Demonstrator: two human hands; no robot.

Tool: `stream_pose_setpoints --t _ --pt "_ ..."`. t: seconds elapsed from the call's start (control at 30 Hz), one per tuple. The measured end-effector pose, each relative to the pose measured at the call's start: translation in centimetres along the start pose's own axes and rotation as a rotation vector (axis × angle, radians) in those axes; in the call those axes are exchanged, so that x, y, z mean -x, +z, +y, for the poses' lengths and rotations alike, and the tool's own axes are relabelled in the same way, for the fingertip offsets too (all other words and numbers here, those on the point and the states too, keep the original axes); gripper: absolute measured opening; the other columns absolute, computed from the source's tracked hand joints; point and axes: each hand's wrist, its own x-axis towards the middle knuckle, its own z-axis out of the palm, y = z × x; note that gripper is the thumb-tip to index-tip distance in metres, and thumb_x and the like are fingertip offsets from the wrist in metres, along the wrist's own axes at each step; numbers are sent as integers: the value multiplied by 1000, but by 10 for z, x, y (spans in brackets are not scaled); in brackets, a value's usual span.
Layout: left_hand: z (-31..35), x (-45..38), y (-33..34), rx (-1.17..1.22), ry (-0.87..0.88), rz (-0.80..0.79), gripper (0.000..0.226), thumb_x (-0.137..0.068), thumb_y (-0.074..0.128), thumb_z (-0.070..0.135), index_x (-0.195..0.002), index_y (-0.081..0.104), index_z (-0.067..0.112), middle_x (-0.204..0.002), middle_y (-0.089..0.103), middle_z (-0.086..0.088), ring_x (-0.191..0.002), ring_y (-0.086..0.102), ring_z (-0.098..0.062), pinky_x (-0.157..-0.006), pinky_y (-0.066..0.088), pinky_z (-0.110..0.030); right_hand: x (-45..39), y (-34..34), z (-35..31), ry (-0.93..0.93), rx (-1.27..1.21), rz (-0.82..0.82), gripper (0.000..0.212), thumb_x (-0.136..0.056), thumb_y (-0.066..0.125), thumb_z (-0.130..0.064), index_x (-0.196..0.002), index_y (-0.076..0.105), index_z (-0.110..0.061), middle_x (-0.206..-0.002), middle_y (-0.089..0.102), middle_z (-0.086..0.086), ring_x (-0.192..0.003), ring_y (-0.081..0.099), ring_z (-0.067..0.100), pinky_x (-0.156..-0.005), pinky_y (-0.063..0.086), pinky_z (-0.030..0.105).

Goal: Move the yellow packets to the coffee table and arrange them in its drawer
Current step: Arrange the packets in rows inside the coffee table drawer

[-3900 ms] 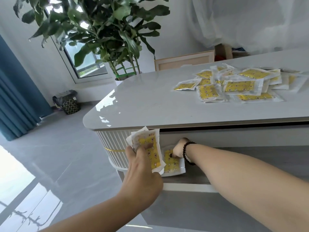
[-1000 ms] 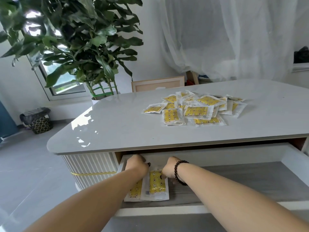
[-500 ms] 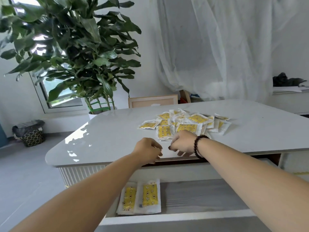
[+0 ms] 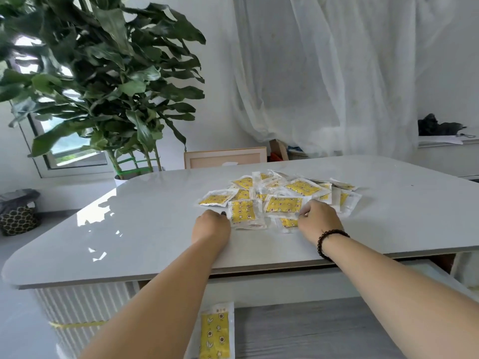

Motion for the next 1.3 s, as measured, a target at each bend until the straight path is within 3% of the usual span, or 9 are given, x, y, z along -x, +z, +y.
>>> stream_pose_setpoints --t 0.17,0.27,0.33,0.53,0.73,0.87,1.03,1.1,1.3 --pt "14 -25 13 -55 5 -23 47 -80 57 62 -76 65 15 -71 62 0 -68 58 -21 -57 39 -27 -17 29 -14 -155 148 -15 18 -91 46 -20 -98 63 -17 -117 56 0 -89 60 21 -68 46 28" --pt "17 -29 15 1 22 -52 38 -75 70 53 -62 55 21 -67 59 3 -69 58 -21 -67 48 -28 -19 35 -21 -170 229 -18 20 -90 46 -21 -101 63 -17 -118 55 1 -88 60 22 -68 46 28" --pt "12 -30 16 79 39 -63 28 -79 72 40 -62 60 21 -69 62 4 -72 59 -22 -74 51 -29 -18 38 -24 -169 258 -22 22 -90 46 -22 -103 62 -16 -119 55 2 -91 60 24 -73 49 30" --pt "5 -24 14 297 120 -35 7 -83 70 21 -83 65 25 -74 61 11 -70 56 -9 -57 41 -20 3 48 -56 114 196 -17 41 -95 33 -38 -119 56 -15 -124 56 7 -118 49 29 -97 36 41" --pt "-5 -19 3 684 153 -73 20 -82 72 5 -93 62 19 -89 69 0 -65 56 -12 -60 44 -23 4 53 -59 188 -186 -31 49 -81 47 -62 -104 59 -20 -92 66 -3 -93 60 22 -87 36 36" --pt "-3 -12 0 707 192 -158 29 -80 76 5 -102 61 16 -82 71 1 -64 58 -10 -59 46 -19 7 44 -53 149 -659 -30 48 -84 65 -37 -124 47 -16 -100 56 -7 -82 51 10 -78 42 28" --pt "2 -10 3 665 218 -166 33 -83 58 -8 -109 58 13 -80 66 1 -73 59 -11 -63 42 -21 6 42 -49 172 -828 60 51 -87 65 -28 -131 45 -11 -121 55 2 -94 50 15 -73 39 24" --pt "4 -8 4 650 232 -206 33 -82 56 -9 -106 59 13 -87 65 0 -77 58 -11 -64 42 -20 6 41 -48 222 -867 84 47 -89 61 -28 -129 44 -9 -114 56 5 -91 51 18 -61 37 24" --pt "3 -1 3 578 325 -420 27 -72 79 9 -96 69 16 -92 76 -10 -82 67 -19 -73 49 -28 0 45 -47 241 -880 69 34 -93 53 -28 -118 46 -5 -96 53 6 -81 50 20 -55 35 27"
